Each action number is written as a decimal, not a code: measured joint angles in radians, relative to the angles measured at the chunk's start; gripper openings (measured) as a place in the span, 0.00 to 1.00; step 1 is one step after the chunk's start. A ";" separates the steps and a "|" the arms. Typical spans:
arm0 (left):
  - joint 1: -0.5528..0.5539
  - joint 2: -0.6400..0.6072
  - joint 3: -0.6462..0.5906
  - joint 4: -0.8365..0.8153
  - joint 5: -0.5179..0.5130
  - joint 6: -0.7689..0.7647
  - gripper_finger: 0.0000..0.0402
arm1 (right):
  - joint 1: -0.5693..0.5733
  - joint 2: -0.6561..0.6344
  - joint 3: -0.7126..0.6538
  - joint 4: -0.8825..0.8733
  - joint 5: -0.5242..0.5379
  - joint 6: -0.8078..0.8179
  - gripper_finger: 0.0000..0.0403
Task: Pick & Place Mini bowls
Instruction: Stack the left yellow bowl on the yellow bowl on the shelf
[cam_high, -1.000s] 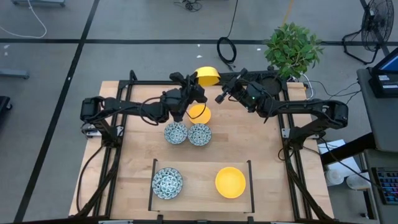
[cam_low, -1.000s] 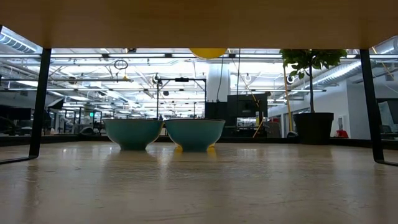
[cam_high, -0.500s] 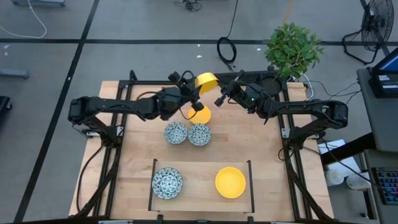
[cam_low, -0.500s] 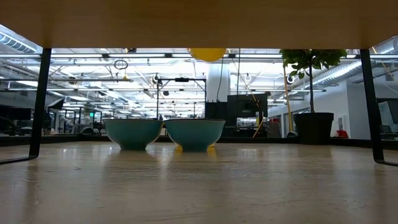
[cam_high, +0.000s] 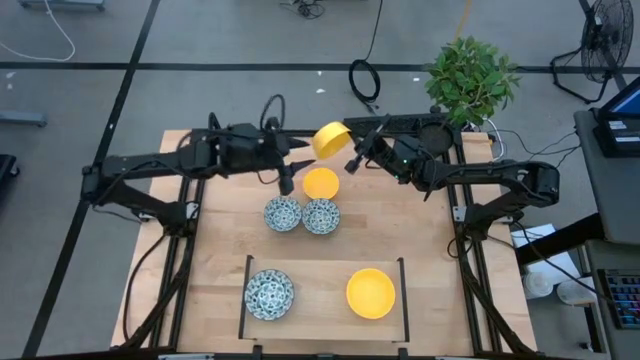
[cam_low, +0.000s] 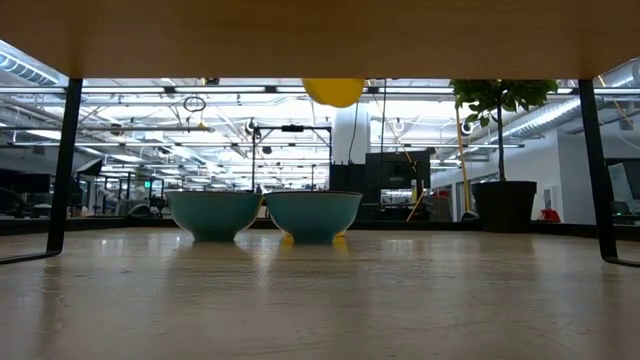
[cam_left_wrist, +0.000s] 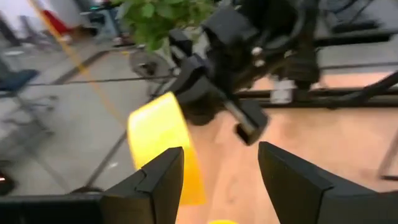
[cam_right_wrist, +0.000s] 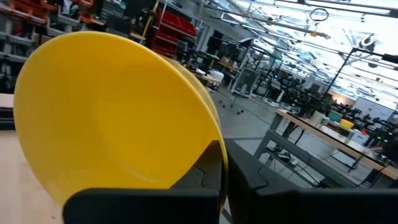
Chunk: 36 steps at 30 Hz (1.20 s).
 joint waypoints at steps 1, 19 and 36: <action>0.004 -0.007 0.001 0.005 0.035 -0.008 0.53 | 0.001 0.000 0.000 0.001 0.002 0.000 0.00; 0.019 -0.049 0.001 -0.101 0.150 0.024 0.53 | 0.022 0.000 0.000 -0.012 0.006 -0.014 0.00; 0.048 -0.104 0.000 -0.238 0.387 0.064 0.53 | 0.022 -0.001 0.000 -0.019 0.005 0.004 0.00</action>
